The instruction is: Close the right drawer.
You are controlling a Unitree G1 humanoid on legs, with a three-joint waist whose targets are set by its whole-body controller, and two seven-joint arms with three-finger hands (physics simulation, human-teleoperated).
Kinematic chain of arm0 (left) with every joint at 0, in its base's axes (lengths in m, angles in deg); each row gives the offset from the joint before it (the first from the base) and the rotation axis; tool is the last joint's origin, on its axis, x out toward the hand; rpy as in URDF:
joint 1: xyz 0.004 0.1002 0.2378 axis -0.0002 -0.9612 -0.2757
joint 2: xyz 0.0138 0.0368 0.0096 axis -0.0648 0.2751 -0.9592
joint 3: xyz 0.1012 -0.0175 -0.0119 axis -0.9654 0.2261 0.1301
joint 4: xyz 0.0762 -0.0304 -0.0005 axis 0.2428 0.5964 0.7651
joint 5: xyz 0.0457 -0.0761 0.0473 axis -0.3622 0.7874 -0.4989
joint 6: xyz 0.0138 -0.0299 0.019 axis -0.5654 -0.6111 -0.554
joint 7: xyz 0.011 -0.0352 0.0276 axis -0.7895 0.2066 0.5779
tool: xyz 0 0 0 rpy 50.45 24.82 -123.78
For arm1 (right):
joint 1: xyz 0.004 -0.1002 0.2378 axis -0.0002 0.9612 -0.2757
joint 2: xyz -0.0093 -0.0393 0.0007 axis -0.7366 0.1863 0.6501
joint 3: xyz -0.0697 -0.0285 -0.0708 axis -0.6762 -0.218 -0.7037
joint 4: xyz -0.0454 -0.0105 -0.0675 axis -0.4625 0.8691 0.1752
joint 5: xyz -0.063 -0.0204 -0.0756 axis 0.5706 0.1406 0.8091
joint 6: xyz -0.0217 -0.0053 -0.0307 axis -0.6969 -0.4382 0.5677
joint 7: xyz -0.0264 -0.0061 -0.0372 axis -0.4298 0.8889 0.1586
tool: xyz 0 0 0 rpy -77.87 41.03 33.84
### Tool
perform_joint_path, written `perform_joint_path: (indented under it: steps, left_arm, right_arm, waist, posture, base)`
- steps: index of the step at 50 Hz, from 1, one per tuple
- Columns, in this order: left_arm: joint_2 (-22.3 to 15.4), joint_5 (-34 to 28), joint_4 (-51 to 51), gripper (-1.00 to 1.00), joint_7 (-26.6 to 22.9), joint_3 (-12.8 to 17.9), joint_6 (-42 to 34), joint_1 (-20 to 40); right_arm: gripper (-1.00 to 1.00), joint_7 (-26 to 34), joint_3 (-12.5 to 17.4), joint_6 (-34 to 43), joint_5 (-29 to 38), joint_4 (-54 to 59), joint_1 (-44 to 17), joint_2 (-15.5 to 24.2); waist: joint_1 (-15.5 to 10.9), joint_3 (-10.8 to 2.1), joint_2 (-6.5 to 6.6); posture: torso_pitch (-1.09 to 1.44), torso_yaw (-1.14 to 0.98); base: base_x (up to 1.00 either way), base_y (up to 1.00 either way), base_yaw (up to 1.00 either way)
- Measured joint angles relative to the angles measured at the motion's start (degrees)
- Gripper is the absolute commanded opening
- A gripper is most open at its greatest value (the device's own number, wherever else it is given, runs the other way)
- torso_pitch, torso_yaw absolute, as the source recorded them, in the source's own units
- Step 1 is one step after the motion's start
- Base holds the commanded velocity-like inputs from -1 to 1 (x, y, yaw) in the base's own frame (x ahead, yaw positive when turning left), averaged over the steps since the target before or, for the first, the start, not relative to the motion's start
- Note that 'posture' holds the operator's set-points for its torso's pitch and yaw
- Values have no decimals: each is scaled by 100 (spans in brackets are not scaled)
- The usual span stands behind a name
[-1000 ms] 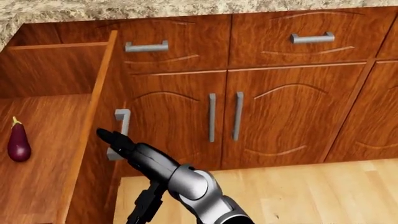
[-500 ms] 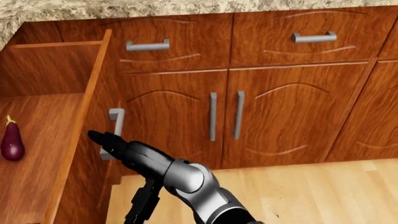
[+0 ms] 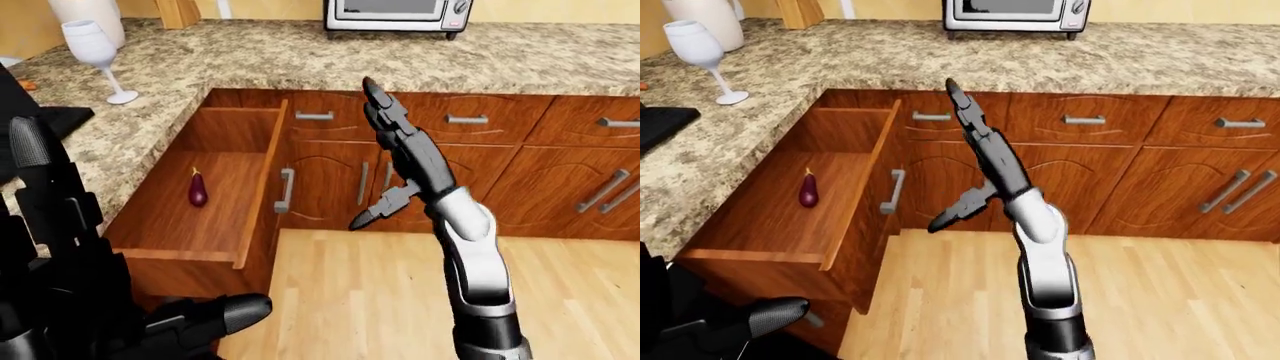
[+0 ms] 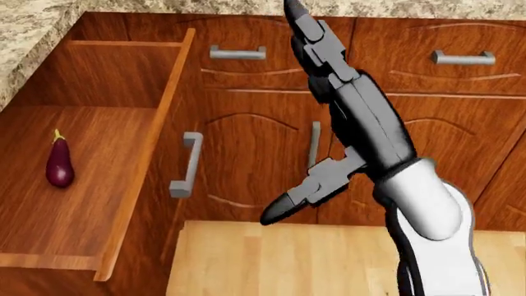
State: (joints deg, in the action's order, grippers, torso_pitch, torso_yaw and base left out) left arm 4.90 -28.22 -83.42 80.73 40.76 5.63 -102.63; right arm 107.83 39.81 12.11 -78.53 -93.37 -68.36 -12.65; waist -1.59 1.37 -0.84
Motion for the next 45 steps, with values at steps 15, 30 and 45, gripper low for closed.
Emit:
perform_joint_path:
  steps: [15,30,45]
  left_arm:
    - [-17,-78,17,100,15,-96,46,-36]
    - [-30,-107,30,100,34,-117,74,-36]
    - [-189,-359,429,100,-36,-555,101,-167]
  right_arm:
    - [100,-969,498,-527,-406,-1484,2099,53]
    - [100,-2829,1458,-1491,-600,-1414,2343,52]
    - [100,-3250,1481,-1636,-610,-1216,2363,142]
  waist:
    - [71,-8,39]
    - [71,-34,16]
    - [72,-26,11]
  posture:
    - [0,0]
    - [0,0]
    - [0,0]
  base:
    - [0,0,0]
    - [0,0,0]
    - [0,0,0]
